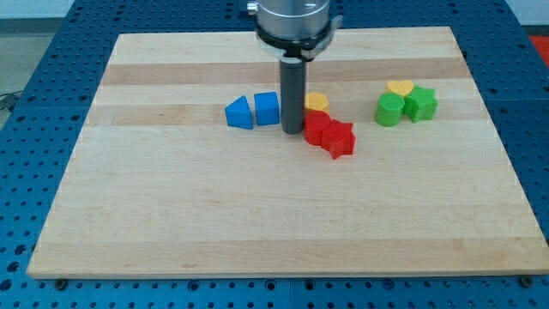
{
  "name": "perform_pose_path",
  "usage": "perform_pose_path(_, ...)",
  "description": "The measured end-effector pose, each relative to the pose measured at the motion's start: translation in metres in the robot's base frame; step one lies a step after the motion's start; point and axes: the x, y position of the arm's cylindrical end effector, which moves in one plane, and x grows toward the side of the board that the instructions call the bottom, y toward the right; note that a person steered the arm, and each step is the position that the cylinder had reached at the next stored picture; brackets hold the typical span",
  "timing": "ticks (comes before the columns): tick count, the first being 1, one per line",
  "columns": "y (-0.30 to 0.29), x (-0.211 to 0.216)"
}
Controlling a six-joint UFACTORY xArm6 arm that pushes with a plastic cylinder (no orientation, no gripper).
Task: Move red blocks from yellow hexagon
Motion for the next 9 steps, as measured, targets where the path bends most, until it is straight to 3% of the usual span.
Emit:
perform_pose_path(2,0.034,0.048)
perform_pose_path(3,0.034,0.048)
perform_pose_path(4,0.031,0.046)
perform_pose_path(6,-0.027,0.038)
perform_pose_path(9,0.034,0.002)
